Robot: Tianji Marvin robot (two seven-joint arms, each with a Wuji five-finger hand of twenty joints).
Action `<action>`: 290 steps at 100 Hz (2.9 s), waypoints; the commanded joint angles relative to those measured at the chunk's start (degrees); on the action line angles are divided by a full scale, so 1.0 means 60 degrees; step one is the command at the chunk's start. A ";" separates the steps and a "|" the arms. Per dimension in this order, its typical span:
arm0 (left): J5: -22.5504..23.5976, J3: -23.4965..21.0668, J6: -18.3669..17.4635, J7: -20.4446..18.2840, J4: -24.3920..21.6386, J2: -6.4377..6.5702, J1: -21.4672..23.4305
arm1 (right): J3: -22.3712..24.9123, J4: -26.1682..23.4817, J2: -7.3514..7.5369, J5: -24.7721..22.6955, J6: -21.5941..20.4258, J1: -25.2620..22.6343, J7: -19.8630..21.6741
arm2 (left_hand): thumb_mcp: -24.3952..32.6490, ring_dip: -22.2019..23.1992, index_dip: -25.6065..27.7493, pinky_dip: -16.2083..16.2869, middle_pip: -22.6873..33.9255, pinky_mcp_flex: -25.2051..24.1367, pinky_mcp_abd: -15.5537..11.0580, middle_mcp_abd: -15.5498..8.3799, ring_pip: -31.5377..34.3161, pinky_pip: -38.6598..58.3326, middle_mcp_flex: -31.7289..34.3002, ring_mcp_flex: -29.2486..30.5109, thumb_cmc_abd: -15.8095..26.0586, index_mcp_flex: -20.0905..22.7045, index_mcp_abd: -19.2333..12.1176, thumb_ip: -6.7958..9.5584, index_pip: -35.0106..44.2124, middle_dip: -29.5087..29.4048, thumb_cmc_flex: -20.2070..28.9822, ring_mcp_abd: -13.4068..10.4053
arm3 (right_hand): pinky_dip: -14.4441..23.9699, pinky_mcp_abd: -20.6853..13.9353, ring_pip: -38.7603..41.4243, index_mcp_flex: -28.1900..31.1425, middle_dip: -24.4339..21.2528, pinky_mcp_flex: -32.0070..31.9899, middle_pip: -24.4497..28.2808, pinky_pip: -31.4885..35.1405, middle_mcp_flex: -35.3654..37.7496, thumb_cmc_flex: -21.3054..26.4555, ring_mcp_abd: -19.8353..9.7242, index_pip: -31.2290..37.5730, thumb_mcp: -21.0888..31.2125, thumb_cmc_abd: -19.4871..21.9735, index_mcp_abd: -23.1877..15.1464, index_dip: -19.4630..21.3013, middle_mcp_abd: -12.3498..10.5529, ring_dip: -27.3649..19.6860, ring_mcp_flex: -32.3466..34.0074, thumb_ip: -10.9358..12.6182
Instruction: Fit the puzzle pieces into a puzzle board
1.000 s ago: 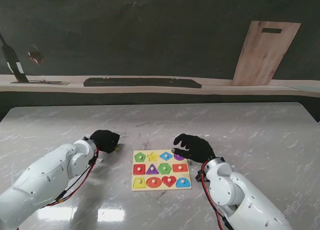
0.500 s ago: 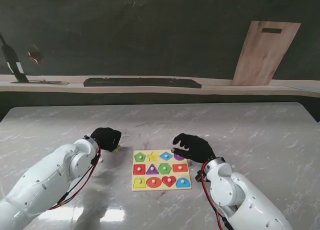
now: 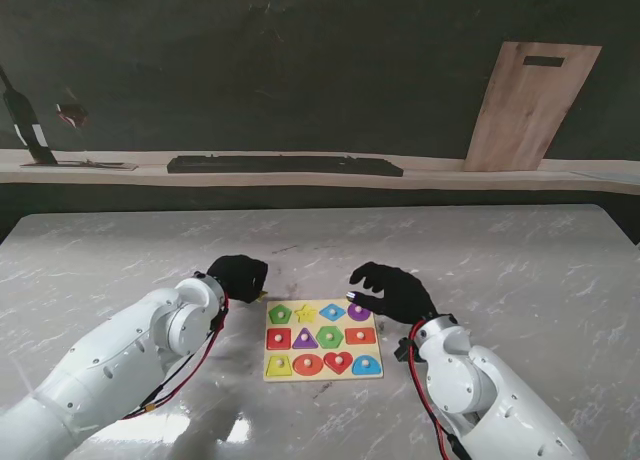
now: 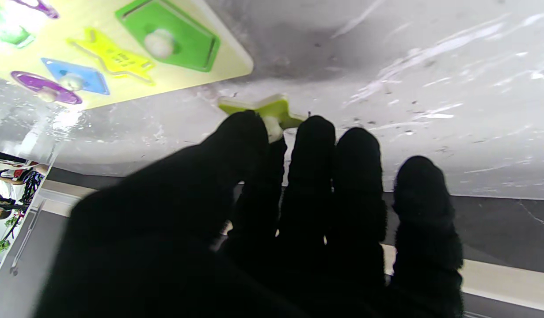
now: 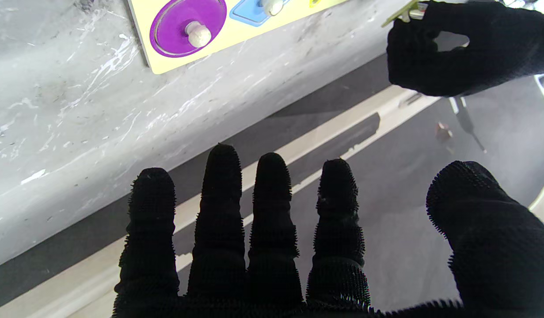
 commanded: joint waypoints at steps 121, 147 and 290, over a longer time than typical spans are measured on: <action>-0.0293 0.2724 0.1525 0.1140 0.0300 -0.1116 -0.0937 | 0.0457 -0.0195 -0.0120 0.0446 -0.0197 -0.0338 -0.0214 | 0.1017 0.0143 0.0523 0.0480 0.0708 0.0445 0.0449 0.0519 0.0763 0.0664 0.0147 0.0428 -0.0253 0.0090 0.0012 0.0651 0.0601 0.0210 -0.0048 0.0025 | 0.0087 0.0047 0.0132 0.0092 0.0063 -0.0101 0.0106 0.0156 0.0213 0.0122 -0.0017 0.0120 -0.0070 0.0217 -0.0094 0.0075 -0.0051 0.0090 0.0173 0.0393; -0.0352 0.2979 0.1721 0.1248 0.0535 -0.1255 -0.1033 | 0.0436 -0.0176 -0.0123 0.0457 -0.0169 -0.0315 -0.0208 | 0.1012 0.0160 0.0503 0.0543 0.0794 0.0498 0.0470 0.0562 0.0869 0.0805 0.0134 0.0443 -0.0248 0.0087 0.0037 0.0636 0.0620 0.0175 -0.0031 0.0078 | 0.0088 0.0049 0.0133 0.0081 0.0064 -0.0100 0.0109 0.0158 0.0216 0.0126 -0.0026 0.0121 -0.0075 0.0226 -0.0083 0.0075 -0.0051 0.0088 0.0176 0.0393; -0.0500 0.3941 0.1706 0.0953 0.1421 -0.1574 -0.1720 | 0.0448 -0.0175 -0.0125 0.0417 -0.0164 -0.0321 -0.0252 | 0.0940 0.0186 0.0508 0.0566 0.0902 0.0512 0.0475 0.0569 0.0954 0.0817 0.0067 0.0436 -0.0169 0.0042 0.0031 0.0602 0.0613 0.0120 -0.0030 0.0040 | 0.0088 0.0047 0.0137 0.0096 0.0064 -0.0101 0.0111 0.0160 0.0217 0.0130 -0.0020 0.0121 -0.0074 0.0229 -0.0081 0.0072 -0.0059 0.0087 0.0178 0.0392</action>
